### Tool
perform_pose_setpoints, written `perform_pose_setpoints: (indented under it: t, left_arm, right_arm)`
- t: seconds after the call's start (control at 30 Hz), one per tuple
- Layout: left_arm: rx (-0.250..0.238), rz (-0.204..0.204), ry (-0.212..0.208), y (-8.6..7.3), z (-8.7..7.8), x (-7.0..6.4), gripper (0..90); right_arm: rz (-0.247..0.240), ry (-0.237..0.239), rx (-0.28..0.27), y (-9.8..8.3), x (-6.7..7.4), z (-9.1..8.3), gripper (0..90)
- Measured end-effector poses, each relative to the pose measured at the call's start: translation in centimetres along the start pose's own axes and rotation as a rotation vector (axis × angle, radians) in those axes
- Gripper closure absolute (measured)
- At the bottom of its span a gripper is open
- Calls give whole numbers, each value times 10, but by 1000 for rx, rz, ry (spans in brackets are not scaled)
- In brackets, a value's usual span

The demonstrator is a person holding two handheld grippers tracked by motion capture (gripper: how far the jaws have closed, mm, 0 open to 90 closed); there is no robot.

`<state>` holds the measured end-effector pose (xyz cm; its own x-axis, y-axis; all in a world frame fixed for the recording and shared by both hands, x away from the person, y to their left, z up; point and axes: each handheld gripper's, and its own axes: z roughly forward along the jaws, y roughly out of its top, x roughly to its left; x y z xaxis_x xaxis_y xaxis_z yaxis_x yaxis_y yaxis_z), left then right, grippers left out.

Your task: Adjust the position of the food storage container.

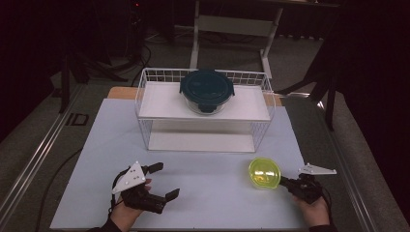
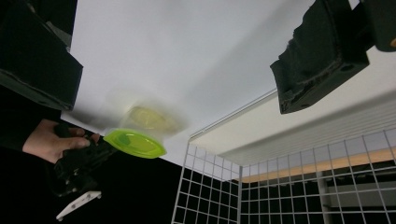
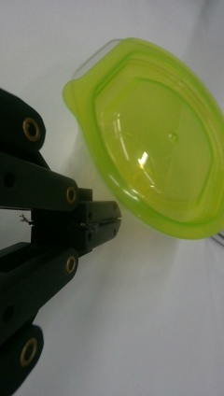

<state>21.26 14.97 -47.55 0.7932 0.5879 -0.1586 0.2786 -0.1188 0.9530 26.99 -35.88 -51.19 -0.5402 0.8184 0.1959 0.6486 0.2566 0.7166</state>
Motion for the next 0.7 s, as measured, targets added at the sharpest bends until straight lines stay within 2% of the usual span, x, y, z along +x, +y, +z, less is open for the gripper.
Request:
perform_pose_setpoints:
  t: [0.3, 0.5, 0.57, 0.7]
  left_arm:
    - [1, 0, 1, 0, 0, 0, 6]
    - [2, 0, 1, 0, 0, 0, 6]
    - [3, 1, 1, 0, 0, 0, 6]
    - [-2, -1, 3, 0, 0, 0, 6]
  right_arm:
    - [-27, 49, 28, -1, 12, 13, 899]
    - [-46, 96, 26, 1, 20, 20, 900]
    - [-66, 85, 34, 2, 22, 22, 899]
    - [-56, 54, 31, 5, 15, 21, 900]
